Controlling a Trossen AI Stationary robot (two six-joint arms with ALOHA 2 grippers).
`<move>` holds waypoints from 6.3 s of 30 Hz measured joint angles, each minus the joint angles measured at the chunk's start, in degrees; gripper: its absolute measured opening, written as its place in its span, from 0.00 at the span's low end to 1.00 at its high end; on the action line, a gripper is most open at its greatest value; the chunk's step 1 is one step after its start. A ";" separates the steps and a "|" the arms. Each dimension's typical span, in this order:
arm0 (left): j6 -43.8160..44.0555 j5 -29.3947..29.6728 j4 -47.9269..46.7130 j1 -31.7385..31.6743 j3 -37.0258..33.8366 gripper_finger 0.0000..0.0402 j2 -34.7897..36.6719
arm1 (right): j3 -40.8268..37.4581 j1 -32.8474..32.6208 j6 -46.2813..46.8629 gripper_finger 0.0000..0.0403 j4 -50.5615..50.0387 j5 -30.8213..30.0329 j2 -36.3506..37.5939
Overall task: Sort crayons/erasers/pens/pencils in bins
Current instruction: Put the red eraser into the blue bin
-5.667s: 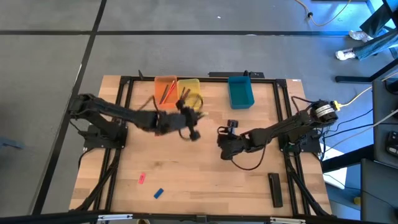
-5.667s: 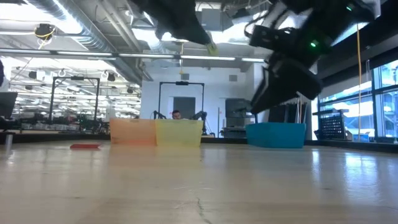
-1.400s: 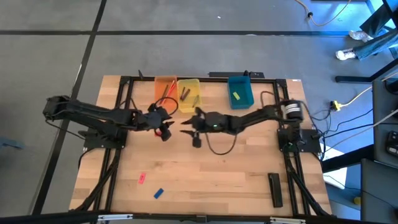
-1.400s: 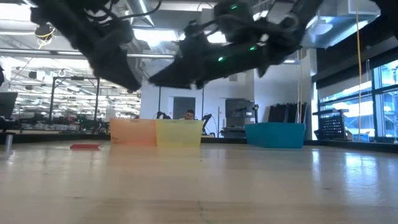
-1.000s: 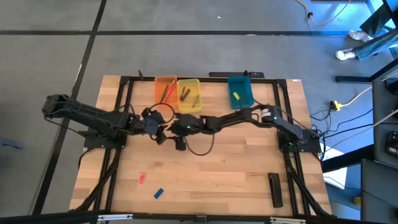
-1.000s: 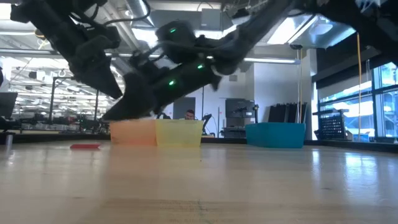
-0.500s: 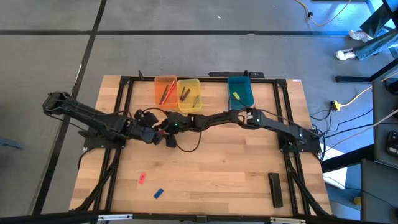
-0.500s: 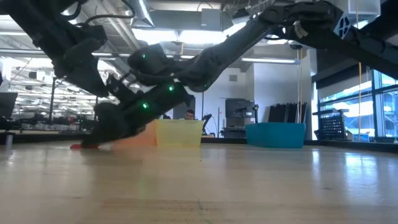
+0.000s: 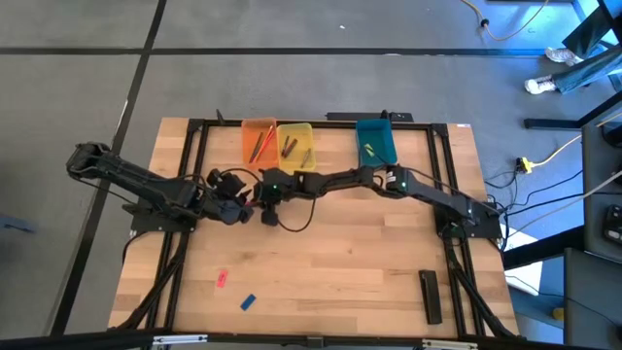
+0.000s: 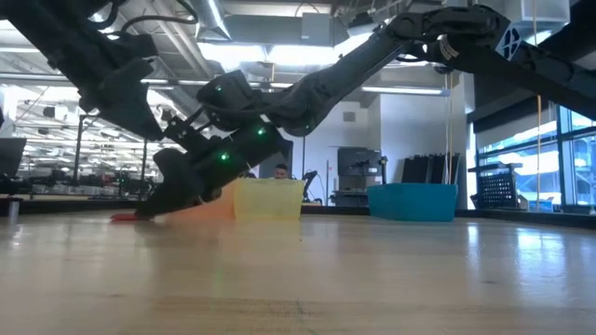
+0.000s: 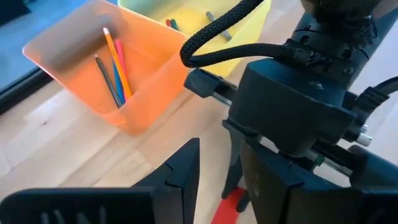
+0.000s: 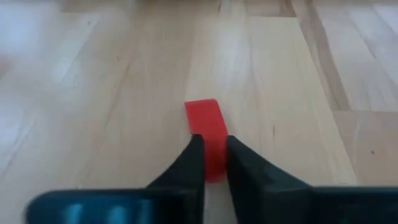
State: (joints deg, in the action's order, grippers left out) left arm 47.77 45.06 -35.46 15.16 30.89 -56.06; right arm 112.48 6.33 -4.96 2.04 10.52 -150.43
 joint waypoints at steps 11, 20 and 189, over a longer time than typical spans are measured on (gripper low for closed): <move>10.05 0.65 -0.32 6.40 0.00 0.27 -0.03 | -0.73 -0.46 -8.50 0.01 -19.64 -0.16 7.78; 18.16 3.73 -1.65 13.38 0.00 0.27 -0.07 | -6.00 -0.78 -11.60 0.00 -22.22 0.78 15.63; -50.76 -31.86 85.31 -6.14 16.79 0.28 -59.68 | -71.92 -23.04 21.13 0.06 1.70 -32.76 59.34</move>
State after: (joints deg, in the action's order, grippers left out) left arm -2.98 13.20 49.84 9.02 47.68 -115.74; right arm 40.56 -16.71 16.18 3.75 -22.24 -91.09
